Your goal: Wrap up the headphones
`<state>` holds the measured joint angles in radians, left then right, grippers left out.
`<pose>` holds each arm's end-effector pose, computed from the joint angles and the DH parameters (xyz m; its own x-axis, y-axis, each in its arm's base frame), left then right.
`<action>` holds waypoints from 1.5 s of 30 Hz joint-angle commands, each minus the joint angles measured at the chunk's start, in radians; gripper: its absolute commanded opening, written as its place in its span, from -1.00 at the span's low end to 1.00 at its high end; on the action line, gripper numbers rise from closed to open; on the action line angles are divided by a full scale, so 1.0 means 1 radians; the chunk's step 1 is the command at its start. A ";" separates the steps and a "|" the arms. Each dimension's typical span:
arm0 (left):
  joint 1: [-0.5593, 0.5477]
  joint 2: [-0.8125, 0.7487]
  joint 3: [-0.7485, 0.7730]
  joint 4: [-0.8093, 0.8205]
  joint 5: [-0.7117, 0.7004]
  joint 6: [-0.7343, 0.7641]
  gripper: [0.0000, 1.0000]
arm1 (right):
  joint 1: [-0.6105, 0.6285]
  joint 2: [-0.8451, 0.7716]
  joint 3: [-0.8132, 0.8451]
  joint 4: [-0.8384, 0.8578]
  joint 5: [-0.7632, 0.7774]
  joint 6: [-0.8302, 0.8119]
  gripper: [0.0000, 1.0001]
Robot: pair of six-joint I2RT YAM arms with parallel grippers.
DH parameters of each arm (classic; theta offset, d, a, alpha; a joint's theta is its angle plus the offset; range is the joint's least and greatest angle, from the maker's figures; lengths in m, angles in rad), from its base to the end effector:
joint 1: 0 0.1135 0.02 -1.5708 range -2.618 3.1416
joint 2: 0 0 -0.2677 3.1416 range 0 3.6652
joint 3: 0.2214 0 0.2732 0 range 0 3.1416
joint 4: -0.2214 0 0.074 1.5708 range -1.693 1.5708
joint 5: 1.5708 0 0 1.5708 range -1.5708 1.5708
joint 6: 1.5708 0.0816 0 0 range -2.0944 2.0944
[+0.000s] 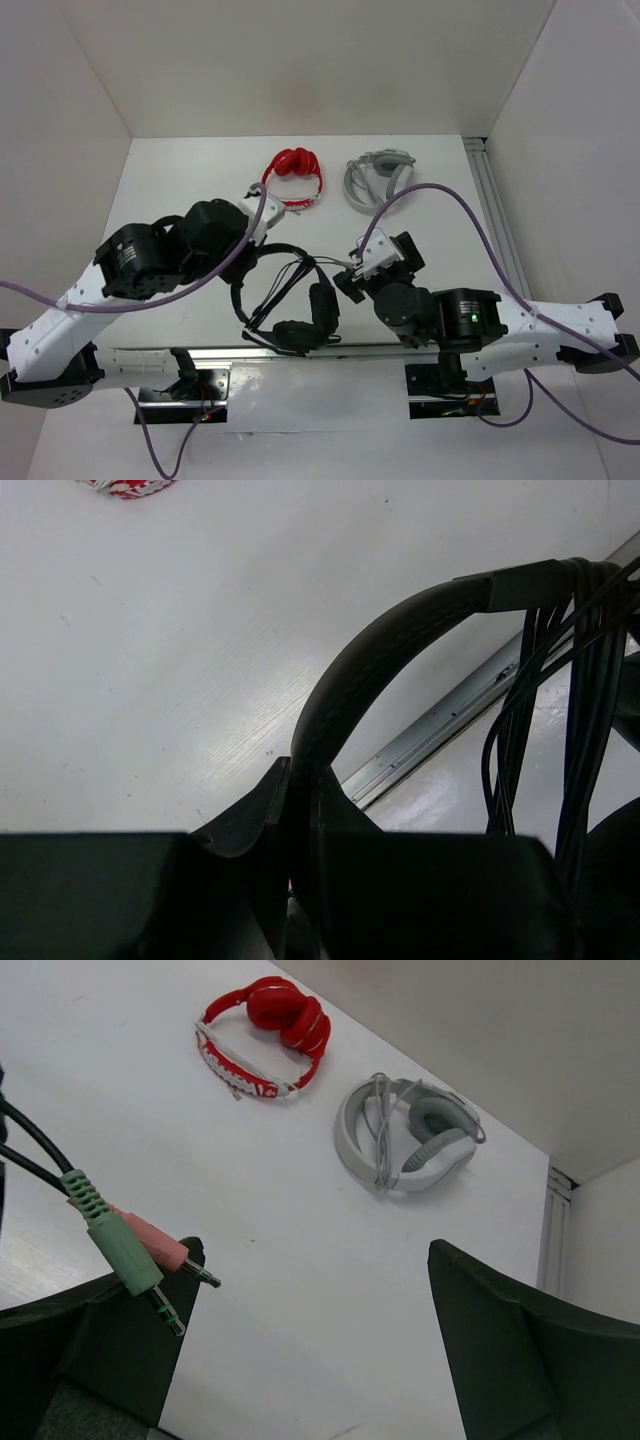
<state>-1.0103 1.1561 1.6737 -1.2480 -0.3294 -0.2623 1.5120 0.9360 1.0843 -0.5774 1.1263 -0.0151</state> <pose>0.1429 -0.1780 0.4416 -0.5171 0.3624 -0.7754 0.5584 0.8294 0.0153 0.0862 0.2105 0.3824 -0.0187 -0.4280 -0.9036 -0.3813 0.8385 -0.3893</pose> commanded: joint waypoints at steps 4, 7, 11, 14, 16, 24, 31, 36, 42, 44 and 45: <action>0.016 -0.033 0.092 0.056 0.058 -0.002 -1.00 | -0.010 -0.022 -0.007 -0.025 0.086 0.072 1.00; 0.016 -0.033 0.149 0.025 0.058 -0.002 -1.00 | -0.019 -0.010 -0.007 -0.052 0.096 0.101 1.00; 0.016 -0.033 0.211 0.004 0.058 -0.011 -1.00 | -0.067 0.024 -0.007 -0.062 0.056 0.124 1.00; 0.016 -0.013 0.225 -0.007 -0.040 -0.041 -1.00 | -0.099 0.035 -0.007 -0.075 0.036 0.193 1.00; 0.016 -0.013 0.216 -0.018 -0.082 -0.064 -1.00 | -0.108 0.035 0.002 -0.097 0.036 0.227 1.00; 0.202 0.079 0.098 0.162 -0.037 0.046 -1.00 | -0.142 0.090 0.213 -0.577 0.214 0.855 1.00; 0.389 0.183 -0.084 0.416 0.118 0.034 -1.00 | -0.213 0.078 0.217 -0.615 0.195 0.894 1.00; 0.454 0.215 -0.224 0.616 0.193 -0.001 -1.00 | -0.213 -0.104 0.120 -0.344 0.116 0.737 1.00; 0.372 0.353 -0.273 0.774 0.099 -0.078 -1.00 | -0.213 -0.194 0.072 -0.223 0.038 0.621 1.00; 0.358 0.445 -0.234 0.809 0.078 -0.101 -1.00 | -0.213 -0.194 0.081 -0.242 0.038 0.598 1.00; 0.346 0.480 -0.218 0.824 0.078 -0.101 -1.00 | -0.213 -0.194 0.112 -0.242 0.038 0.598 1.00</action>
<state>-0.6399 1.5543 1.4025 -0.5861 -0.2409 -0.2989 1.3022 0.7170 1.1652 -0.8913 1.1831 0.6277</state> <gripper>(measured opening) 0.188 0.999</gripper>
